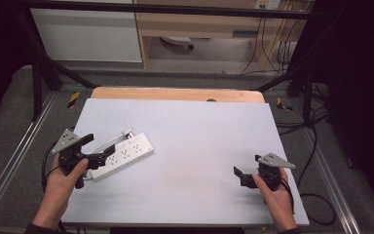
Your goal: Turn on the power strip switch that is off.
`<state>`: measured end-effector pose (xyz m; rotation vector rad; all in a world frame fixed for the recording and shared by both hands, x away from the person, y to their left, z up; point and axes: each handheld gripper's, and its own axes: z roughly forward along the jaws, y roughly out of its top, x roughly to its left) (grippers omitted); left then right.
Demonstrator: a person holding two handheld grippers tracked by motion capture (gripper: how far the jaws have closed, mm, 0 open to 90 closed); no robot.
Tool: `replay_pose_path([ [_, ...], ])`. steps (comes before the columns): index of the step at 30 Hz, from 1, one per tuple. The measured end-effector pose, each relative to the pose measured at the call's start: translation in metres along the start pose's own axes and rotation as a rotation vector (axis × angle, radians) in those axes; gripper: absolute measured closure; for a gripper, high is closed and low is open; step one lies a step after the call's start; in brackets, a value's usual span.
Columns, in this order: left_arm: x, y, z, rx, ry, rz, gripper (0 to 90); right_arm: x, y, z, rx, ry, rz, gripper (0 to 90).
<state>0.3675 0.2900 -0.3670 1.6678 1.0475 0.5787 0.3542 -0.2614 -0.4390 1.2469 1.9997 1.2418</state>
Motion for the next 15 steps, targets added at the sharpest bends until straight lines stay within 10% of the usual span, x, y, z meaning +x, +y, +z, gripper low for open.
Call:
replay_pose_path([
  [15, -0.006, 0.014, 0.018, -0.001, -0.02, 0.024, 5.2, 0.001, 0.0, 0.0, 0.0, 0.002, -0.005, 2.6],
])
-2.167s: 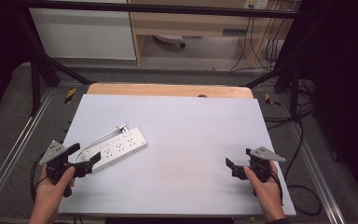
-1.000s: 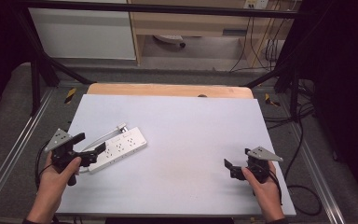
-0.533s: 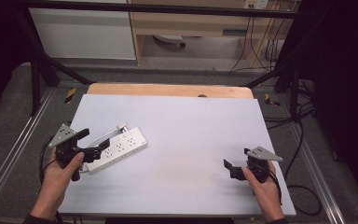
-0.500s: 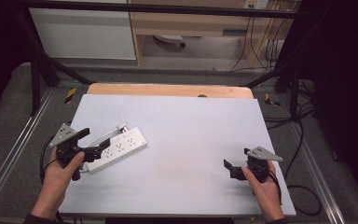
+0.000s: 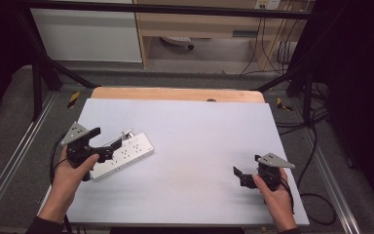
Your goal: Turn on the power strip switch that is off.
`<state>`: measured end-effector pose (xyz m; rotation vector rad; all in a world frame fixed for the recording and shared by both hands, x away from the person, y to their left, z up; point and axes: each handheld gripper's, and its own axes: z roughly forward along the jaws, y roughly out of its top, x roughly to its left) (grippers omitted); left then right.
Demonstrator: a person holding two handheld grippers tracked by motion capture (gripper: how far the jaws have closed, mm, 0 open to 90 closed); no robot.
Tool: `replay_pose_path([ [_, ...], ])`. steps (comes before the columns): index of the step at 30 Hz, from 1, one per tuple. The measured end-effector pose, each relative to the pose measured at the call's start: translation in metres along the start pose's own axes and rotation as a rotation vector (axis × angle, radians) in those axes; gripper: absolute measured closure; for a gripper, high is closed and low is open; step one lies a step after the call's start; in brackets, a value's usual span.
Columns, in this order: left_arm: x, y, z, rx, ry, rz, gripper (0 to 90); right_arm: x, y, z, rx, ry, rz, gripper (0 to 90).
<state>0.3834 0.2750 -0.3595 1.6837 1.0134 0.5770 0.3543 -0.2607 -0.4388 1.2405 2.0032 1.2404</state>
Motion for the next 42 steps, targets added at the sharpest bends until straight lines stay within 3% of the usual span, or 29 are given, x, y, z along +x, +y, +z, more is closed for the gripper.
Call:
replay_pose_path([
  [26, 0.004, 0.014, 0.015, -0.013, 0.0, 0.003, 5.5, -0.001, 0.0, -0.001, 0.002, -0.005, 0.0, 2.7],
  [42, 0.008, 0.01, 0.026, -0.009, 0.023, -0.005, 6.0, -0.001, 0.001, -0.001, 0.002, -0.007, 0.002, 2.6],
])
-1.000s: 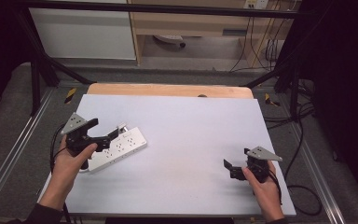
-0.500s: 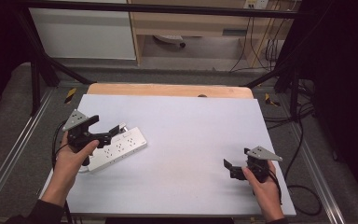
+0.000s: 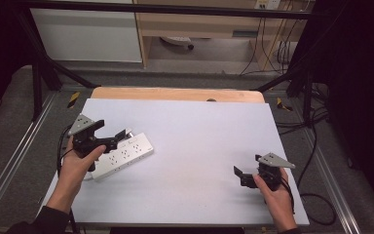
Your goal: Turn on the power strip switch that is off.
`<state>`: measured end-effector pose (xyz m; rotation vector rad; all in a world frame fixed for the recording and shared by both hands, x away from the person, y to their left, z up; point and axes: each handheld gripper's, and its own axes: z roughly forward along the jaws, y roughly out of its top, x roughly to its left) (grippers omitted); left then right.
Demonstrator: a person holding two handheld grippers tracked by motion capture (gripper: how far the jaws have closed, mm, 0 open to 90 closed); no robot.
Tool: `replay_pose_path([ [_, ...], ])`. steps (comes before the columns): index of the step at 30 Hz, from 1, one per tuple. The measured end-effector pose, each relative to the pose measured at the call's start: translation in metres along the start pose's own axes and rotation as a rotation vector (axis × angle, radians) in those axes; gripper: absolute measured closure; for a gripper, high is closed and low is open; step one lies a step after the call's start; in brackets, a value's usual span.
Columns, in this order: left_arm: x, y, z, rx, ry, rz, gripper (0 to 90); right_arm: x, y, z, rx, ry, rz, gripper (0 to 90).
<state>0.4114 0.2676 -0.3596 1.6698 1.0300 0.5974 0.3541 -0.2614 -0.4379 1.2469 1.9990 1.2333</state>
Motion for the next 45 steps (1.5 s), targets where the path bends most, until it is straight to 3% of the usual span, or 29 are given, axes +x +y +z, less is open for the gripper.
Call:
replay_pose_path([
  [13, -0.003, 0.001, 0.024, 0.001, -0.006, -0.001, 7.0, -0.002, -0.001, -0.001, -0.006, 0.0, 0.018, 2.7],
  [17, -0.005, 0.0, 0.029, 0.007, -0.002, 0.018, 7.1, -0.002, -0.001, -0.001, -0.005, -0.002, 0.015, 2.7],
  [26, 0.001, -0.002, 0.035, 0.013, 0.018, 0.008, 8.0, -0.002, -0.001, -0.003, -0.008, -0.005, 0.014, 2.7],
  [45, 0.002, -0.01, 0.053, 0.094, 0.035, 0.022, 19.9, -0.004, -0.001, -0.004, -0.012, -0.007, 0.016, 2.7],
])
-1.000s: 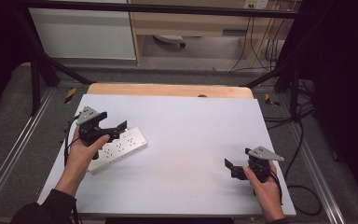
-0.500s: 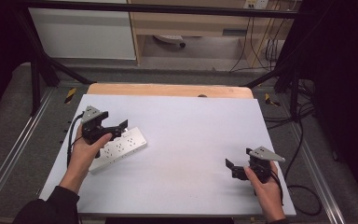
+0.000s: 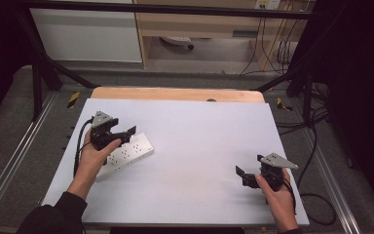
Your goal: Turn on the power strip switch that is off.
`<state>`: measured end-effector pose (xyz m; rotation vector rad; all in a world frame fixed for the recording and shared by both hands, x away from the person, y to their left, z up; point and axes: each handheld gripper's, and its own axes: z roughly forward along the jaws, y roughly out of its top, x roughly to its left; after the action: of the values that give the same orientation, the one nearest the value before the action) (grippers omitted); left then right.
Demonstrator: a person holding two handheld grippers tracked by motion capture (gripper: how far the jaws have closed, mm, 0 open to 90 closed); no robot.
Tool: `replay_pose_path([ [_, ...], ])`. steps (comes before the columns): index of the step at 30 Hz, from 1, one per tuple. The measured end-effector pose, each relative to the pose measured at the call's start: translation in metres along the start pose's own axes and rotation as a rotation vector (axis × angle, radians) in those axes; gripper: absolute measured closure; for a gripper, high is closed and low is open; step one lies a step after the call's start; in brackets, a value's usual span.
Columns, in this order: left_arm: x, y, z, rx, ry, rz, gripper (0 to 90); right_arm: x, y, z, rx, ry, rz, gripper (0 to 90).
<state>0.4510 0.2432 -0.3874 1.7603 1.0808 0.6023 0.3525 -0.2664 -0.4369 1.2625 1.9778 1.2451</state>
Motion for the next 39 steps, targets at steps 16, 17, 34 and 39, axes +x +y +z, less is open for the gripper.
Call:
replay_pose_path([
  [16, 0.002, -0.006, 0.005, 0.061, 0.003, 0.009, 37.0, -0.001, 0.0, 0.0, 0.002, 0.0, -0.003, 2.7],
  [17, 0.002, -0.006, 0.006, 0.062, 0.003, 0.011, 38.4, -0.001, 0.0, 0.0, 0.001, -0.001, -0.003, 2.7],
  [34, 0.004, -0.013, 0.01, 0.106, -0.016, 0.002, 60.7, -0.001, 0.0, 0.0, 0.005, 0.0, 0.003, 2.7],
  [39, 0.007, -0.015, 0.011, 0.111, -0.026, -0.006, 71.9, -0.001, 0.0, 0.0, 0.004, -0.002, -0.001, 2.7],
])
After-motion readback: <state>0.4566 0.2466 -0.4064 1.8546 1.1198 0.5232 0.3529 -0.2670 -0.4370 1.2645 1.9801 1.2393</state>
